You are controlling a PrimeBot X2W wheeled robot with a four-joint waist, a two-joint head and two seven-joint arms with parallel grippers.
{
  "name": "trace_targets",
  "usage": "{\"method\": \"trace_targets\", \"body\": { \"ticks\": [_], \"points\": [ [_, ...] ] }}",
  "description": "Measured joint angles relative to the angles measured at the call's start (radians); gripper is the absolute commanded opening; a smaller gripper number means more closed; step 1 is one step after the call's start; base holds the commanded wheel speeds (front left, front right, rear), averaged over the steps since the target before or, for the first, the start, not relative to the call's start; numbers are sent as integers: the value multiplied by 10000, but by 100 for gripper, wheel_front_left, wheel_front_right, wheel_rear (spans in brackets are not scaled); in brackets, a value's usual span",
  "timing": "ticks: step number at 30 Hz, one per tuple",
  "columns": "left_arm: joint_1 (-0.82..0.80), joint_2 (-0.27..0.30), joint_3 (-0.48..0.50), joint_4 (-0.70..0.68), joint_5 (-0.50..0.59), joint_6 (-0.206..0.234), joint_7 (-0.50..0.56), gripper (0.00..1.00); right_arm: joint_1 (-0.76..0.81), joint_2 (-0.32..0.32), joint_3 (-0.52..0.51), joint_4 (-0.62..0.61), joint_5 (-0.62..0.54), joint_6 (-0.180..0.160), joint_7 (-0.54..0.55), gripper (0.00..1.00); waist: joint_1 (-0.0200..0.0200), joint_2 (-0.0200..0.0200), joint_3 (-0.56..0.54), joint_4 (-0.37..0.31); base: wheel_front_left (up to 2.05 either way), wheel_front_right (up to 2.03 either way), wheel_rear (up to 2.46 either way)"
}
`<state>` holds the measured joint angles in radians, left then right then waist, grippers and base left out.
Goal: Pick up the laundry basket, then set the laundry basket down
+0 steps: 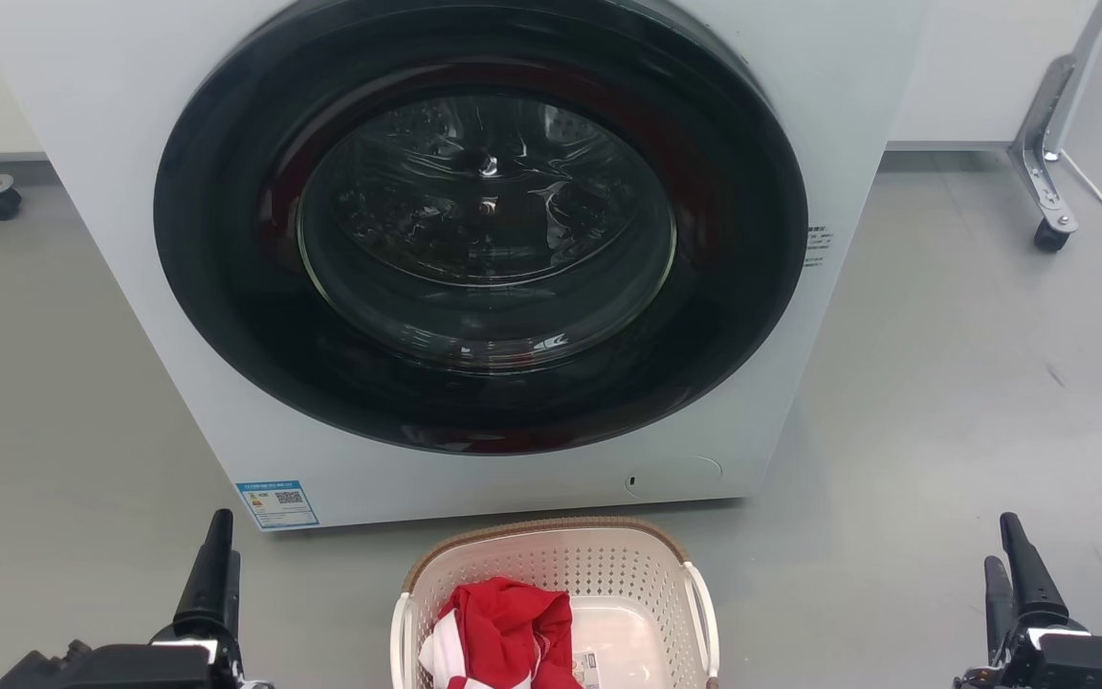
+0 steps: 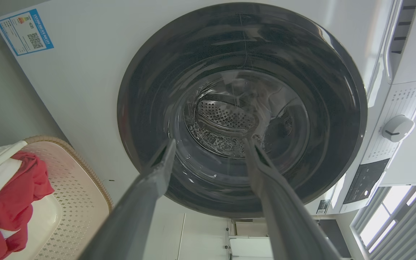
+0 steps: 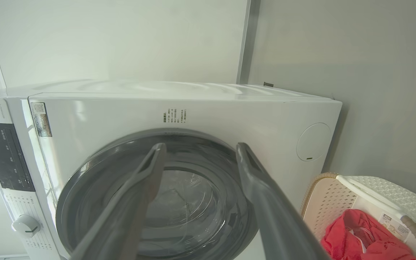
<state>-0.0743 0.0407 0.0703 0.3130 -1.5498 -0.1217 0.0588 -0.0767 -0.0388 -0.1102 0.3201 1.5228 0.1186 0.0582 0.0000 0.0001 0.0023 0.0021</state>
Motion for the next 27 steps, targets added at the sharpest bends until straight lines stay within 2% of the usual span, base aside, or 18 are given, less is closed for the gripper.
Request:
{"method": "trace_targets", "body": {
  "ticks": [9,18,27],
  "points": [
    [-126,305,-408,-98,1200,0,-449,100,-176,-314,456,-19,-1396,-86,-426,100,0,0,-24,18,0,0,0],
    [-277,654,-922,-295,2778,203,-731,100,-381,-612,961,-63,-2876,-407,-736,100,0,-1,-54,33,0,0,0],
    [-446,1139,-1685,-495,4888,663,-1064,100,-453,-988,1661,-117,-4752,-828,-1074,100,0,0,-89,48,0,0,0]
  ]
}}
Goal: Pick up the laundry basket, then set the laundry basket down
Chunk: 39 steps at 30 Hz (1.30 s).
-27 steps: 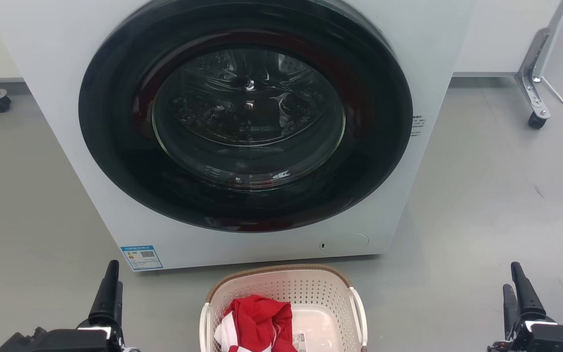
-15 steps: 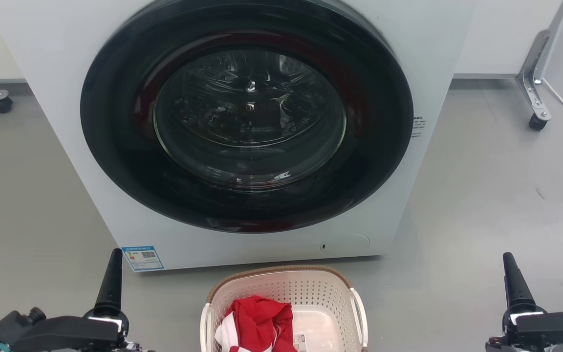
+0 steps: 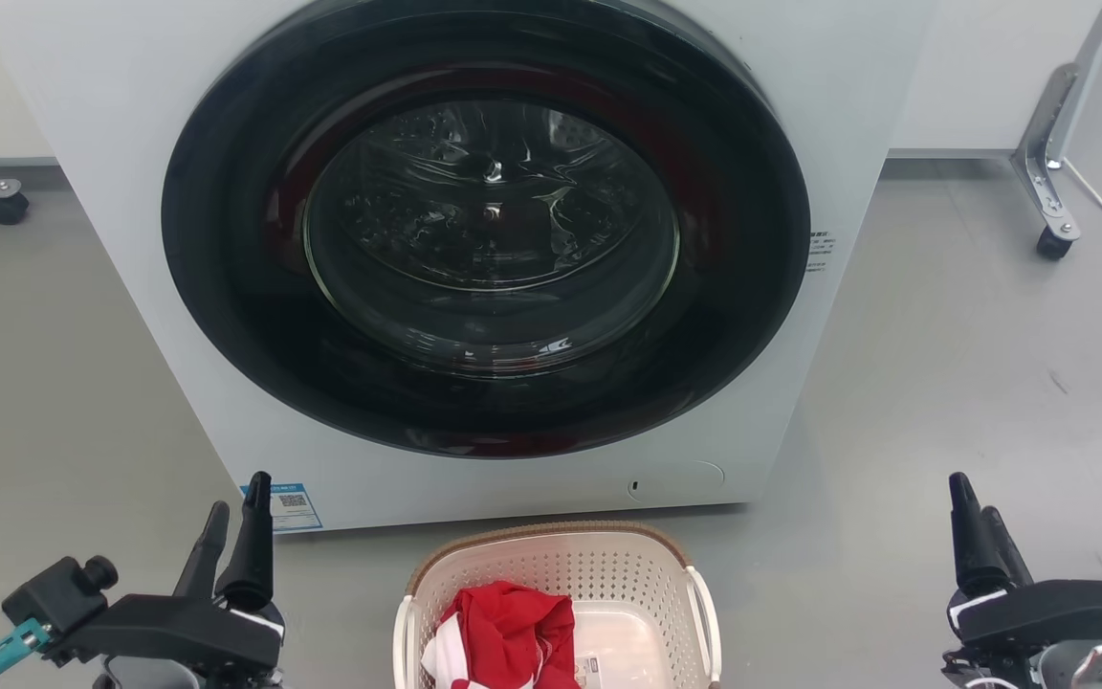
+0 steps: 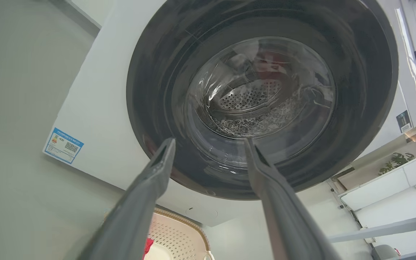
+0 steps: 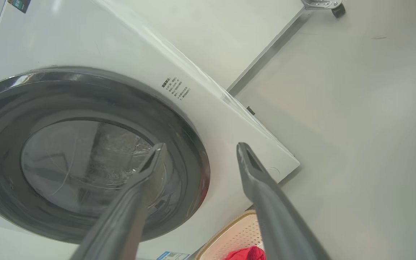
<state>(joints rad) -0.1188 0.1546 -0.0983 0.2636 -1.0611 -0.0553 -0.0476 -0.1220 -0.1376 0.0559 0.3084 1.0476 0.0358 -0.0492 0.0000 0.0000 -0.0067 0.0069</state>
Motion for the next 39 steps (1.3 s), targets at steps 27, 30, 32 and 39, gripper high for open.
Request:
{"method": "trace_targets", "body": {
  "ticks": [27,30,32,39],
  "points": [
    [-159,614,-1285,-322,4128,840,-1053,100,-190,-625,1522,-65,-4719,-809,-1041,100,0,0,-57,30,0,0,0],
    [-159,652,-1381,-313,4533,911,-1174,100,-235,-683,1630,-71,-5097,-884,-1149,100,0,0,-60,27,0,0,0],
    [-160,673,-1427,-307,4711,966,-1229,100,-278,-729,1714,-69,-5440,-903,-1208,100,0,0,-60,27,0,0,0],
    [-170,769,-1643,-207,5421,1097,-1494,100,-314,-786,1973,-63,-6309,-1074,-1476,100,0,0,-55,33,0,0,0]
  ]
}}
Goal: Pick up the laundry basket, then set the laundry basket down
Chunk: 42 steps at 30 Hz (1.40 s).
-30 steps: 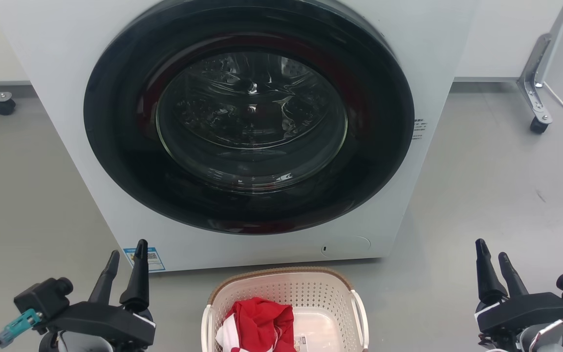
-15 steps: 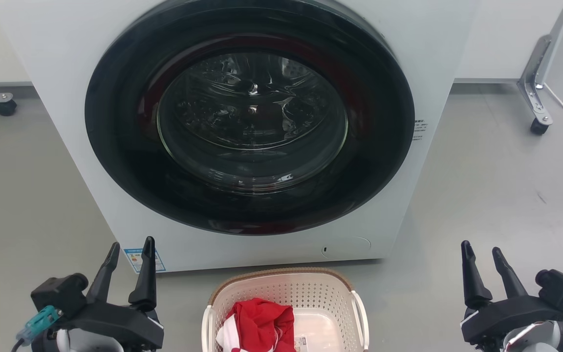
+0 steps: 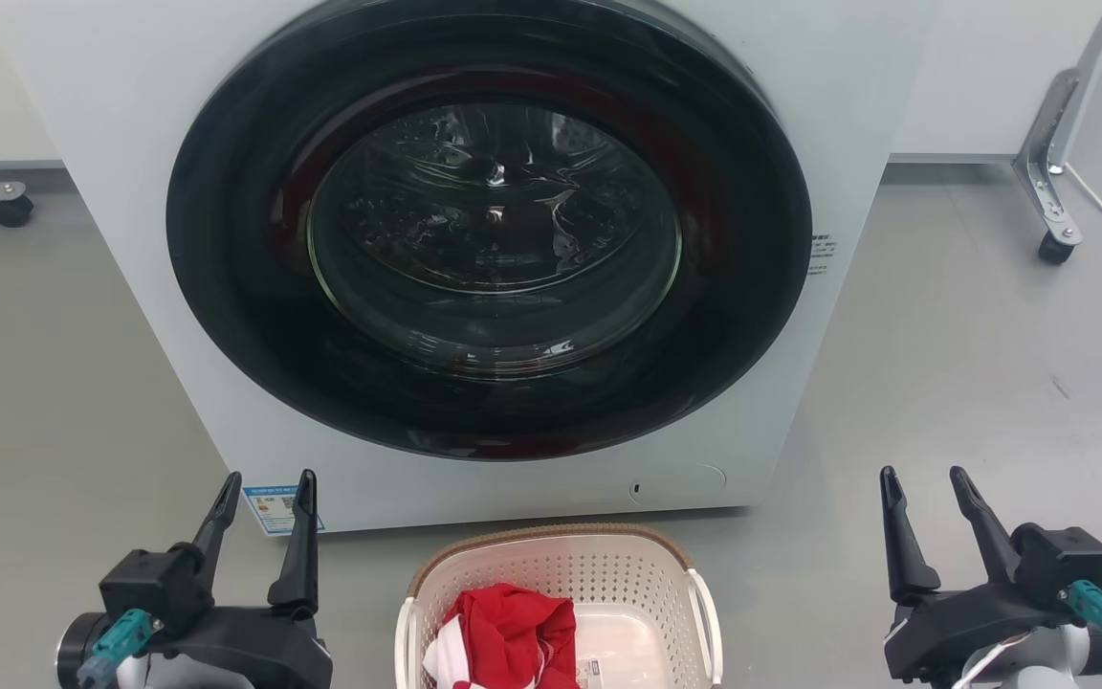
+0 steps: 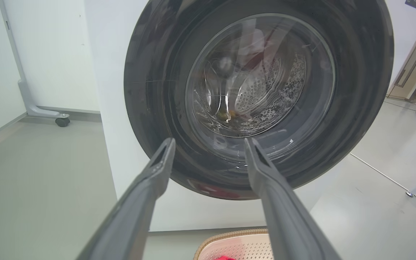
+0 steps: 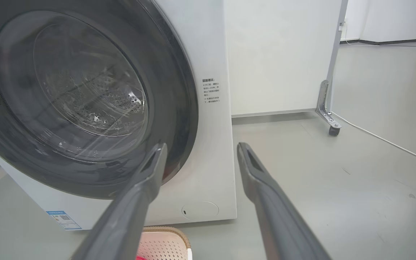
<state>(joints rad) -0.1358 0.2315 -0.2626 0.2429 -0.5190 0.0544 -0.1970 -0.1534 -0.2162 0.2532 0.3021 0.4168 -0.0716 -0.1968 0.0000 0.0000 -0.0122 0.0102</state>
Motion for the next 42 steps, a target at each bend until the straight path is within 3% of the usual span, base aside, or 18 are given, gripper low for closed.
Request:
{"method": "trace_targets", "body": {
  "ticks": [16,42],
  "points": [
    [-96,196,-451,299,1609,295,-439,100,-173,-232,493,59,-2004,-263,-525,100,0,0,35,50,0,0,0],
    [-163,182,-445,502,1595,345,-422,100,-153,-144,186,136,-2046,-249,-525,100,0,0,129,73,0,0,0]
  ]
}}
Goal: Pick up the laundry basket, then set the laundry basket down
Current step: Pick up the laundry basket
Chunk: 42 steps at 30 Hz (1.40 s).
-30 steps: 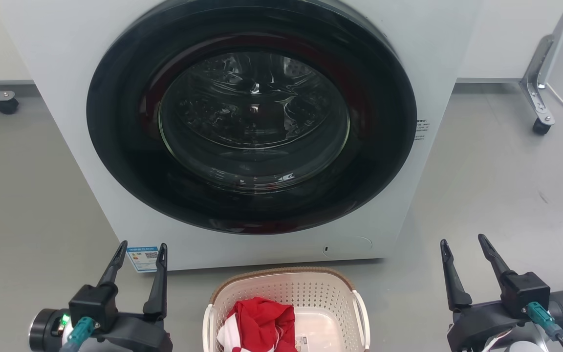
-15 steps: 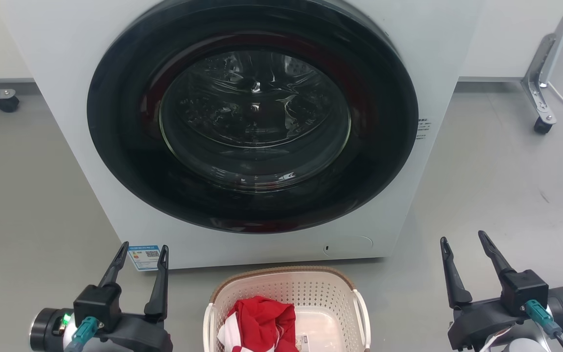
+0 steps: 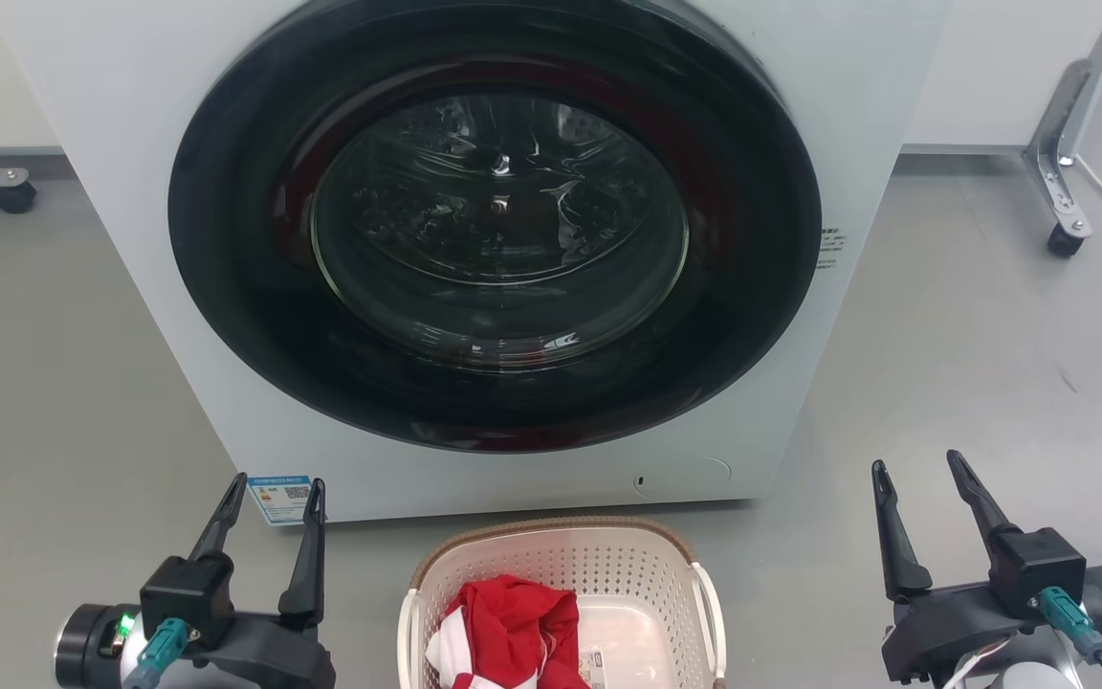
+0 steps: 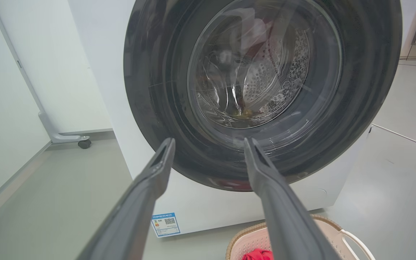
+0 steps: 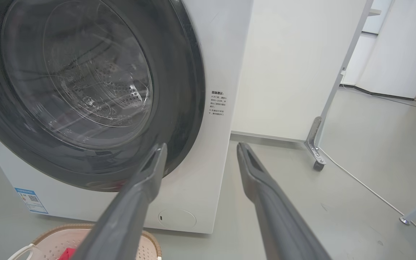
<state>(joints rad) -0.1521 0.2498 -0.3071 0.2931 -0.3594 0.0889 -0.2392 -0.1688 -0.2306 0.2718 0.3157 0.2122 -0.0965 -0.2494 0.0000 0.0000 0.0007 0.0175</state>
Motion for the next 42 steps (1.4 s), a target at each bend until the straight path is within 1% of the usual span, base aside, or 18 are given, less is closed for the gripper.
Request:
{"method": "trace_targets", "body": {
  "ticks": [13,20,24,26,33,42],
  "points": [
    [-79,-54,125,-527,-88,21,-2,100,36,286,-290,-491,295,0,-2,100,0,0,645,31,0,0,0],
    [-486,-67,201,-1001,-88,38,-4,100,-266,366,-441,-798,341,2,-31,100,0,0,1366,67,0,0,0],
    [-795,-198,282,-1127,-115,36,-6,100,-532,493,-596,-836,433,13,-42,100,1,0,1878,94,0,0,0],
    [-965,-276,290,-1149,-165,36,-12,100,-630,527,-639,-815,470,71,-42,100,1,1,2151,110,0,0,0],
    [-1624,-508,213,-934,-224,-105,-19,100,-1163,685,-598,-523,516,176,-44,100,2,1,3294,178,0,0,0],
    [-2823,-748,161,94,-633,-374,173,100,-2428,871,-472,245,512,351,-44,100,1,1,4626,230,0,0,0]
  ]
}}
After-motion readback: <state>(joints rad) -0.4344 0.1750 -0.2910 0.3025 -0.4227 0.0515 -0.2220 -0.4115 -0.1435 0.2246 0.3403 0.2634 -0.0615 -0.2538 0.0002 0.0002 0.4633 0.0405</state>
